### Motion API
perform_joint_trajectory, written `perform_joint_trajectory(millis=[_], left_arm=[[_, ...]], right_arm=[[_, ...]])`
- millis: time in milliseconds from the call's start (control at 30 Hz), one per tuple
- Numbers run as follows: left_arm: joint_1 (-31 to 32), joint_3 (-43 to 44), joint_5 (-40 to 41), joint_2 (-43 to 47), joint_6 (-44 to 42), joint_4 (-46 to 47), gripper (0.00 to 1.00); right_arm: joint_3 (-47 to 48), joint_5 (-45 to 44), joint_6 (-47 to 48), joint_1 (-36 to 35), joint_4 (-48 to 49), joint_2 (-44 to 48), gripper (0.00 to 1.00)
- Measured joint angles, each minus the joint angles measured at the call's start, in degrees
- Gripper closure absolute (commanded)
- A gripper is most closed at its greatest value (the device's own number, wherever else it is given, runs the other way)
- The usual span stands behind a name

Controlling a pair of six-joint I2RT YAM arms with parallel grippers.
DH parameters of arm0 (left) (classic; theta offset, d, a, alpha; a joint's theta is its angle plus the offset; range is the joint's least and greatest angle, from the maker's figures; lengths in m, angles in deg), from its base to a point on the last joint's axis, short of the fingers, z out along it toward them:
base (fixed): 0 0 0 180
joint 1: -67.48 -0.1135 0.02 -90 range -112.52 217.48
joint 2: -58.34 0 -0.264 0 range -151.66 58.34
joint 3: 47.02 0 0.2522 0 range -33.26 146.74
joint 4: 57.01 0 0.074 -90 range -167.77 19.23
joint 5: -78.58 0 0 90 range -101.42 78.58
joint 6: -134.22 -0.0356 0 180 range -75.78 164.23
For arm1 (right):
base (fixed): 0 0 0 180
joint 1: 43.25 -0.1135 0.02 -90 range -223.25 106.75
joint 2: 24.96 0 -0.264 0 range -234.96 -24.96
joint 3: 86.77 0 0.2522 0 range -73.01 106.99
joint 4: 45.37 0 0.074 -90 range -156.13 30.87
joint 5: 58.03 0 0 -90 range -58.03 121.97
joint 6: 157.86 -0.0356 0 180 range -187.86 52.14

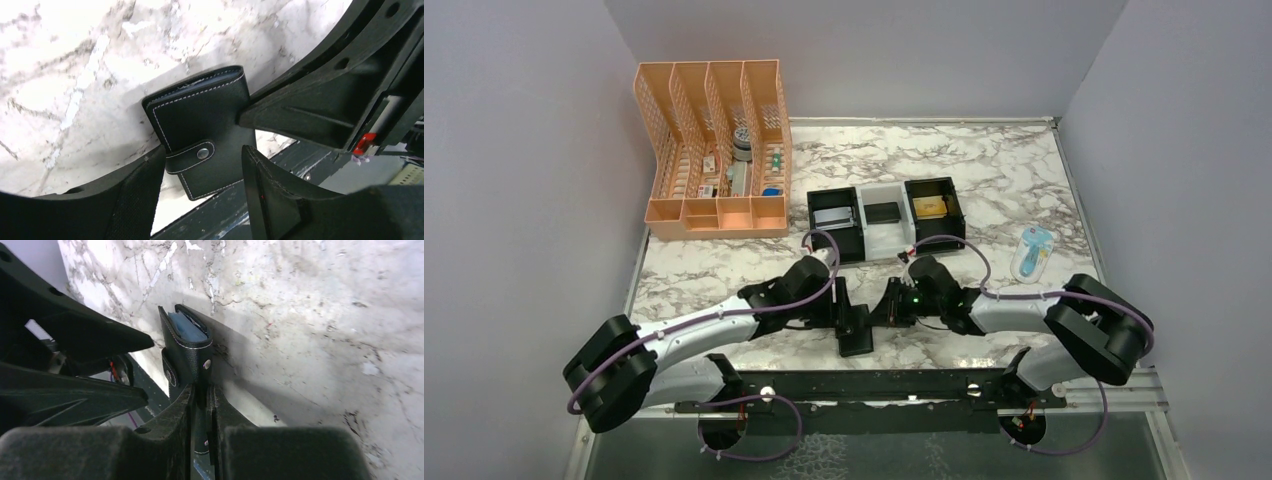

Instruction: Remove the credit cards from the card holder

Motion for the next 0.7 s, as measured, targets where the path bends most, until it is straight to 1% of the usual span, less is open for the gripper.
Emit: perform_joint_trajectory(millis=[100, 167, 200, 300, 433, 600, 700], left_arm=[[0.76, 3.67, 1.84, -2.34, -1.38, -1.09, 0.42], [1.2, 5.09, 2.99, -3.5, -2.38, -1.55, 0.45], [2.19, 7.32, 3.63, -5.53, -2.73, -2.21, 0.47], [4.72, 11.1, 6.12, -9.6, -3.85, -4.35, 0.5], [7.23, 14.21, 8.74, -14.21, -4.33, -6.58, 0.51], [8.7, 15.89, 10.99, -16.9, -4.7, -8.66, 0.51], [8.87, 16.65, 12.26, -18.01, -5.14, -9.55, 0.48]], right_arm=[[0.07, -3.13, 0.7, 0.0, -3.58, 2.45, 0.89], [0.39, -5.57, 1.27, 0.0, -6.62, 4.17, 0.89], [0.59, -6.67, 1.6, 0.0, -7.89, 4.98, 0.89], [1.33, -10.08, 2.47, 0.0, -11.43, 7.5, 0.89], [1.42, -12.09, 3.1, 0.0, -13.44, 8.81, 0.89], [1.42, -13.64, 3.58, 0.0, -14.95, 9.99, 0.89], [1.42, -13.97, 3.74, 0.0, -15.21, 10.23, 0.89]])
